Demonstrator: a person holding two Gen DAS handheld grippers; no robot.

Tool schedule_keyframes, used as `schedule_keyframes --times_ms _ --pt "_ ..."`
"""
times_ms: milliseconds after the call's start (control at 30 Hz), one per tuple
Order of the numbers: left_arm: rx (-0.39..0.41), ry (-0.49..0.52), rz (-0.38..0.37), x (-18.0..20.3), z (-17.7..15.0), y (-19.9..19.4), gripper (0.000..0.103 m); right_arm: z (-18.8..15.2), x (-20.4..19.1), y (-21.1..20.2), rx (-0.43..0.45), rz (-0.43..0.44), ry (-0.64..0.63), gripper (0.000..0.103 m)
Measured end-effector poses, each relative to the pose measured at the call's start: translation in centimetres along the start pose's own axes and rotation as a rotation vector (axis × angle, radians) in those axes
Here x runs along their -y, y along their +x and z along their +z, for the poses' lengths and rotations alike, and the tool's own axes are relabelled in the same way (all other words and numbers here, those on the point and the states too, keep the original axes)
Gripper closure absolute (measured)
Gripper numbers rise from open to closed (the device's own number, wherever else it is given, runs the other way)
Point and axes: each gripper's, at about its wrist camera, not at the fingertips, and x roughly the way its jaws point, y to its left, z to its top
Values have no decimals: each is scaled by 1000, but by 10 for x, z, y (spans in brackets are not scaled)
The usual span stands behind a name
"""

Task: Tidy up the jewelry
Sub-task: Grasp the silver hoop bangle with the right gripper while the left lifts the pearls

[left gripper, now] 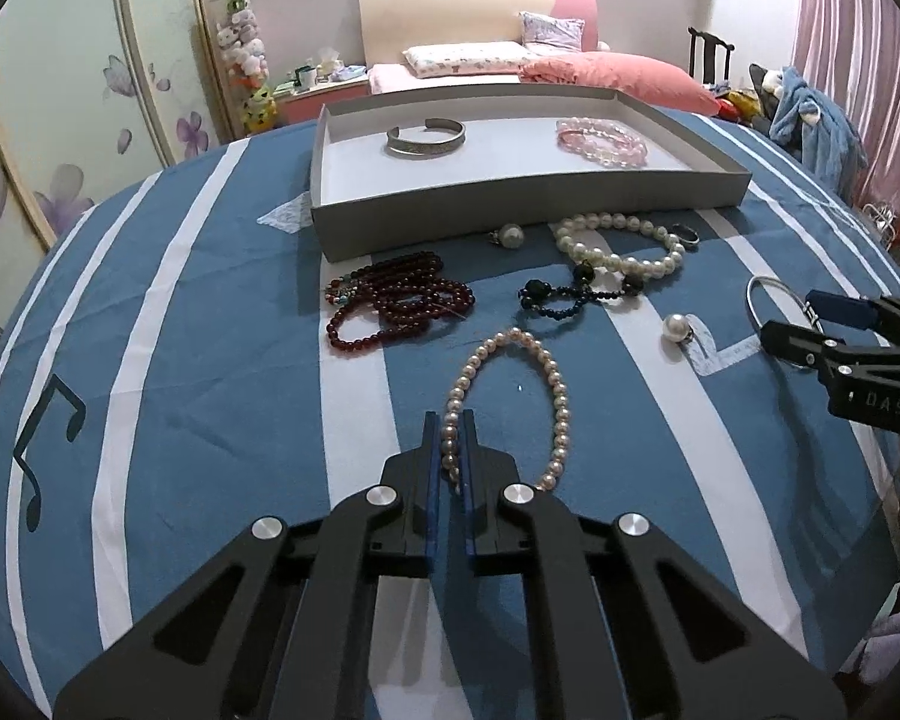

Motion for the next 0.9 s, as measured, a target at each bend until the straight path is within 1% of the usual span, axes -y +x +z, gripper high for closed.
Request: schedule_keyframes --times_ms 67,167,400,667,900 --pt "13 -11 -11 -2 1 -2 97 -1 1 -2 4 11 15 32" --pt "53 -31 -24 -6 3 -10 97 -2 2 -5 16 20 30 32" --pt "157 -68 -42 -7 12 -29 97 1 1 -17 84 36 56 32" --pt "240 -73 -39 5 15 -41 97 2 -5 -28 139 59 72 32" --pt "299 -67 -21 13 17 -50 97 4 -9 -41 213 48 76 32"
